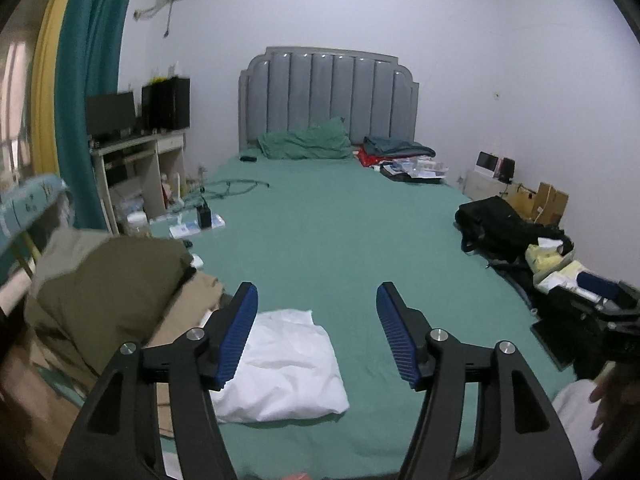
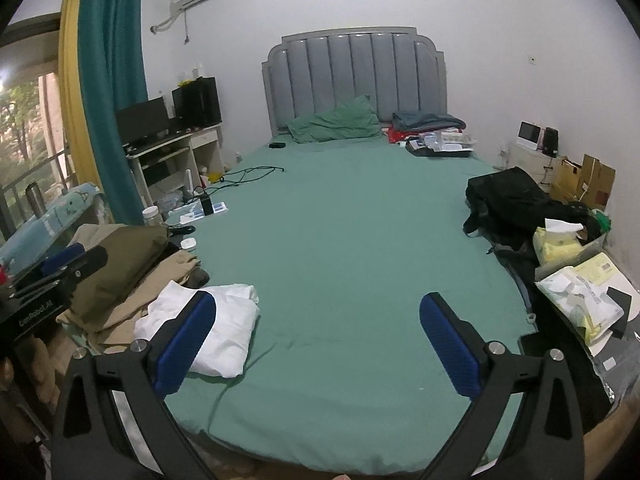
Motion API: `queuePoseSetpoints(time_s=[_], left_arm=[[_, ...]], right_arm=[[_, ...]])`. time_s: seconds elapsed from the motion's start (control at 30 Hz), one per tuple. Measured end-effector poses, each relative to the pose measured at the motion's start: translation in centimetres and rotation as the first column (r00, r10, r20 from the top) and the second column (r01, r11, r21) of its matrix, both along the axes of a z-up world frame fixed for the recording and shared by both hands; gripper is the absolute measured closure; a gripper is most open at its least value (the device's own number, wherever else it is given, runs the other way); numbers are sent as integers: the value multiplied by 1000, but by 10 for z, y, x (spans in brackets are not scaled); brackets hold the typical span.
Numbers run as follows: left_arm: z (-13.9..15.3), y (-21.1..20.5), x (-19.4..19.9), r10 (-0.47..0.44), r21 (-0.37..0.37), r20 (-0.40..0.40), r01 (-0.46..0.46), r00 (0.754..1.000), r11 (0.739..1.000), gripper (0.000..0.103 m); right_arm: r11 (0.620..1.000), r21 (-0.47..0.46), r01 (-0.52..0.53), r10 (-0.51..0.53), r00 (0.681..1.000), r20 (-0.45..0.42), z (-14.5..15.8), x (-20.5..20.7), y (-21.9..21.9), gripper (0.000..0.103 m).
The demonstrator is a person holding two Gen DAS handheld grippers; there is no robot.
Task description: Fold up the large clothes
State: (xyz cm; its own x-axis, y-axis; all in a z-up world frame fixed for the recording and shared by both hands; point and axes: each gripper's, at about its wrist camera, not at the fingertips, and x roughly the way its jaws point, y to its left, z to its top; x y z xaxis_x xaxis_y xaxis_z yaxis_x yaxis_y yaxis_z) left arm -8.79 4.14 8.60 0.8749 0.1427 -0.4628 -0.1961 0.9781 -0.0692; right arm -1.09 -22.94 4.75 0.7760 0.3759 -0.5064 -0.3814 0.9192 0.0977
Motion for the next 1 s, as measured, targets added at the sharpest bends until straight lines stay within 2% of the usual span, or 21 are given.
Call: queuePoseSetpoints(time_s=[0.1,0.23,0.53,1.0], left_arm=[[-10,13,5,13,-60,-26,-15,1000,998,38],[-22,20,9,1,-88,-43,-5,999,996,38],[-35,22,11,-22,-82,-45,19,999,996,38],[-36,21,12,-20,-81,-47,16,999,997,38]], right_arm=[[1000,-15,-9,9,1000,-19,-9,5,7,2],[999,-25,-28,27,999,-38,-18,8,15,2],[997,-56,-57,53,997,-61,-32,12,33,2],[996,-61,-58,54,996,-69,-34,13,39,2]])
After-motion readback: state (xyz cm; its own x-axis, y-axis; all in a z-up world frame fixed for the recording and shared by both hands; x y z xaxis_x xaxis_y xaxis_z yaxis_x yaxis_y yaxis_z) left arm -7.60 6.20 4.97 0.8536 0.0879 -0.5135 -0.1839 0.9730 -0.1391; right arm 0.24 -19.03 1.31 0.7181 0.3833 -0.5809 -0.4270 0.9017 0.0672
